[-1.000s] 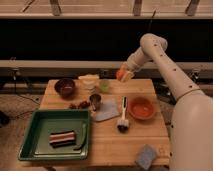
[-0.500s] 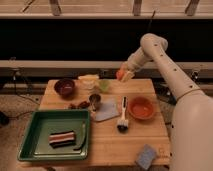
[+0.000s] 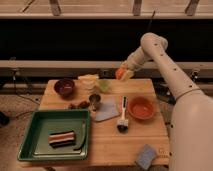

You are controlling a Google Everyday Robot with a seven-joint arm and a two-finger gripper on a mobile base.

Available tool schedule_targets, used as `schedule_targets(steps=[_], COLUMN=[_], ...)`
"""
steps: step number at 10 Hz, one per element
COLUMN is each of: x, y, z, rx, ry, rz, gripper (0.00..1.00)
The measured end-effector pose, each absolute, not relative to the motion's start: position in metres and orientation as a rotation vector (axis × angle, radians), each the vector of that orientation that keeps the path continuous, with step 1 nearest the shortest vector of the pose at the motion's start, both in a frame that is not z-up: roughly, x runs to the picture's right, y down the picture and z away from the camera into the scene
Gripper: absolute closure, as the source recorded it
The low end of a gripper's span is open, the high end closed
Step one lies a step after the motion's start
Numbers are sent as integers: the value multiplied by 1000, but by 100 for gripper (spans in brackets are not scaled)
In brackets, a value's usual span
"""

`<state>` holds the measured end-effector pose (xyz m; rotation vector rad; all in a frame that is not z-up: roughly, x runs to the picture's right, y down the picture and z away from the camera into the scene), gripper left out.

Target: Place apple in purple bowl

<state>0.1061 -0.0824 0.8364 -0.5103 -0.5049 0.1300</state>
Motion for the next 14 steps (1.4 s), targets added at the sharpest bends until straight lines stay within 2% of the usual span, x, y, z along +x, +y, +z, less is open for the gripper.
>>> schedule_targets(steps=[7, 14], x=[-50, -186], y=[-122, -114], z=[807, 795], rx=[-467, -459], ry=[-675, -791], rz=[4, -174], gripper=[100, 100])
